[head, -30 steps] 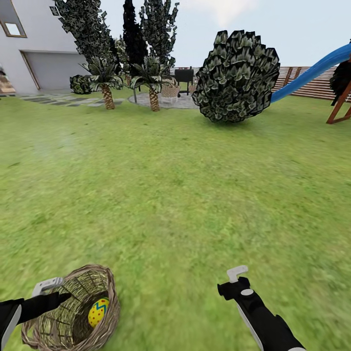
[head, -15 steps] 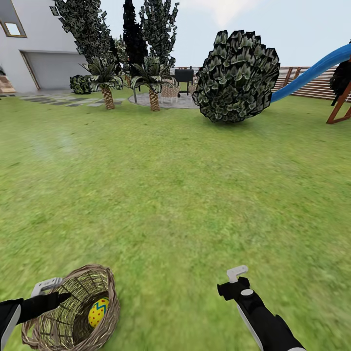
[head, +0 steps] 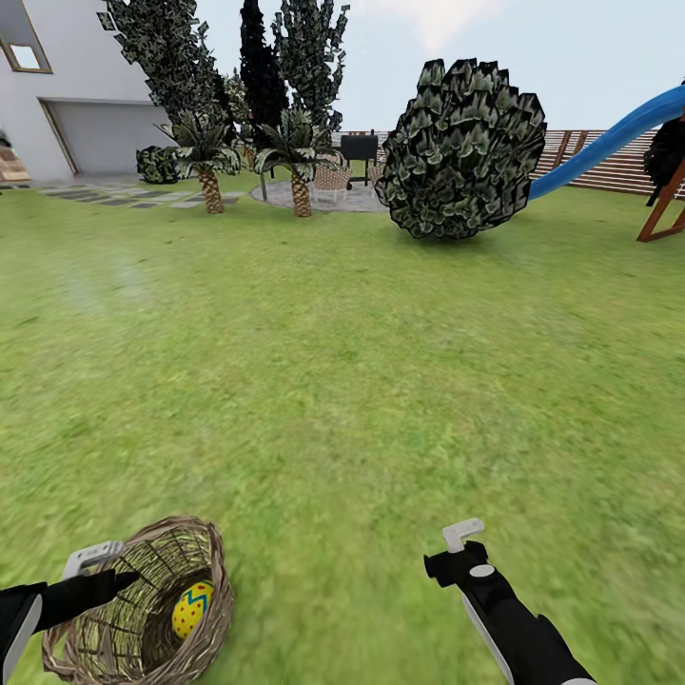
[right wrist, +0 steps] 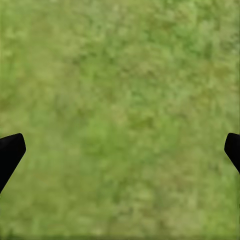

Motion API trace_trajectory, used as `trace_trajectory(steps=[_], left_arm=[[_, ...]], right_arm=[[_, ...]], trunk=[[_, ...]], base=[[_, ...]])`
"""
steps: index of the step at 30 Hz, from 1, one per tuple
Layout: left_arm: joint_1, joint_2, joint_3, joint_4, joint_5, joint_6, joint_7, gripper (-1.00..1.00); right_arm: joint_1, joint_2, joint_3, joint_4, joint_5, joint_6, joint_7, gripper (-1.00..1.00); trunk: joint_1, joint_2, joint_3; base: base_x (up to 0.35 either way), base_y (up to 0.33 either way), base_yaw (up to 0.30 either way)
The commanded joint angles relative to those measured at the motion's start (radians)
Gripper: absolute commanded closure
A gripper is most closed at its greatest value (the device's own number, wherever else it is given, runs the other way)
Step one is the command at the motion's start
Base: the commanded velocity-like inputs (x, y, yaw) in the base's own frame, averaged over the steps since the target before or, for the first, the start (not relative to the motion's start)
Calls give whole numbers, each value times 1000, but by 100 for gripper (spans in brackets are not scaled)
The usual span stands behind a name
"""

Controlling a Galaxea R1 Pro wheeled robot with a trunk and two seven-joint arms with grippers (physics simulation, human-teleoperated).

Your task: Take the three Easter eggs out of the wicker basket on the lawn in the garden, then place them on the lawn next to a single tree (choose any tree) so that all three eggs are next to the same tree and none are left in the basket.

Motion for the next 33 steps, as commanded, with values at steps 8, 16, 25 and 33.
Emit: trace_trajectory(steps=[8, 16, 25, 33], left_arm=[[-1, -1, 9, 0, -4, 7, -8, -100], [-1, -2, 5, 29, -3, 8, -7, -100], [-1, -2, 4, 35, -3, 8, -7, -100], [-1, -2, 4, 36, -3, 8, -7, -100]], right_arm=[[-1, -1, 5, -2, 7, 7, -4, -100], [-1, -1, 6, -2, 7, 7, -4, -100], [-1, -1, 5, -2, 7, 7, -4, -100], [-1, -1, 5, -2, 7, 7, -4, -100]], trunk=[[31, -57, -26], [61, -113, -51], [96, -176, -79], [127, -232, -104]], base=[[0, 0, 0], [0, 0, 0], [0, 0, 0], [0, 0, 0]])
